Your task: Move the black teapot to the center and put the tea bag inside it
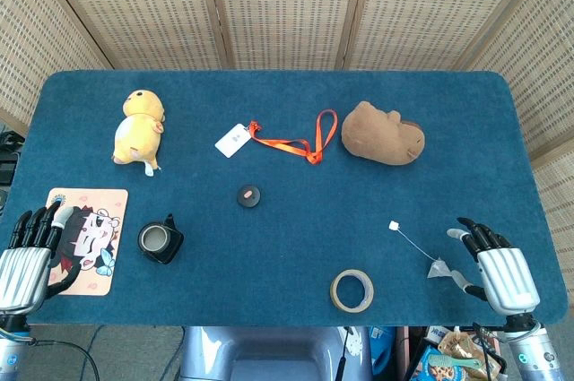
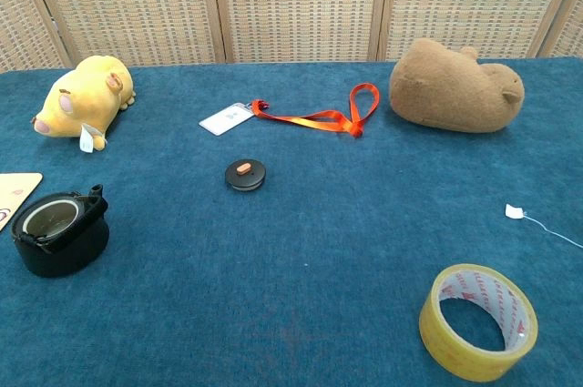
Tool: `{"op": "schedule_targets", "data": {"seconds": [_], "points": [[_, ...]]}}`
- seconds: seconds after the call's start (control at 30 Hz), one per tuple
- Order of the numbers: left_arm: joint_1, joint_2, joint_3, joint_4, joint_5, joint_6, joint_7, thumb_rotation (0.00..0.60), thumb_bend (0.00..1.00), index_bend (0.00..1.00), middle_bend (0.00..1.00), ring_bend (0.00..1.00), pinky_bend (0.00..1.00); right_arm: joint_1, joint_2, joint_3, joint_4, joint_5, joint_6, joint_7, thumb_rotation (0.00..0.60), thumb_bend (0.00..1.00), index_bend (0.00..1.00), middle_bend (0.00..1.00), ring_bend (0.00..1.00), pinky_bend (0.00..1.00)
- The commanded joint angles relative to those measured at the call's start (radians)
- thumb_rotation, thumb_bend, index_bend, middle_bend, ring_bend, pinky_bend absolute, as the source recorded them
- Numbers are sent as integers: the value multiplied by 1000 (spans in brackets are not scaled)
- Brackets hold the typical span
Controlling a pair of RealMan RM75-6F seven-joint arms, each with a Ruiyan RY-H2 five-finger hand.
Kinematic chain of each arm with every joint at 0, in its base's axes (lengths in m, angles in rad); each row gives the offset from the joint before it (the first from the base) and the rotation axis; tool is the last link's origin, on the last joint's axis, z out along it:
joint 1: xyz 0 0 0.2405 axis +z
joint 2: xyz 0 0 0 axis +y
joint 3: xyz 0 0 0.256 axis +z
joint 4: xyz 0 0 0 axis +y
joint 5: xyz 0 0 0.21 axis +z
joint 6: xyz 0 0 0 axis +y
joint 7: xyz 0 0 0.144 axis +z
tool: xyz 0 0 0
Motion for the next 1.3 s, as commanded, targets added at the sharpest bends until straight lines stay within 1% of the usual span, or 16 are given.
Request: {"op": "schedule_targets", "data": {"seconds": [0.03,0.37,0.7,1.07,1.13,1.3], "points": [[1,1,-1,0,2,-1,-1,600,302,0,0,0,0,0,-2,1,2,1,2,1,600,365,322,275,250,411],[0,-1,-6,9,4,-15,-7,600,302,0,0,0,0,-5,-7,4,5,4,15,-1,600,366,322,275,250,411],[-26,-40,-28,63,-52,-82,-4,600,304,0,0,0,0,-10,-13,6,16,13,23,8,600,365,322,275,250,411],[-121,-157,-43,179,-140,-271,49,600,305,0,0,0,0,-17,-14,8,25,22,30,17,600,366,321,275,250,411],[-136,-186,-48,207,-154,-295,52,600,305,0,0,0,0,-20,-13,8,25,24,34,18,600,366,322,275,250,411],[-154,-245,-58,269,-167,-309,51,600,305,0,0,0,0,-28,-11,7,26,24,43,21,600,365,322,275,250,411]]}}
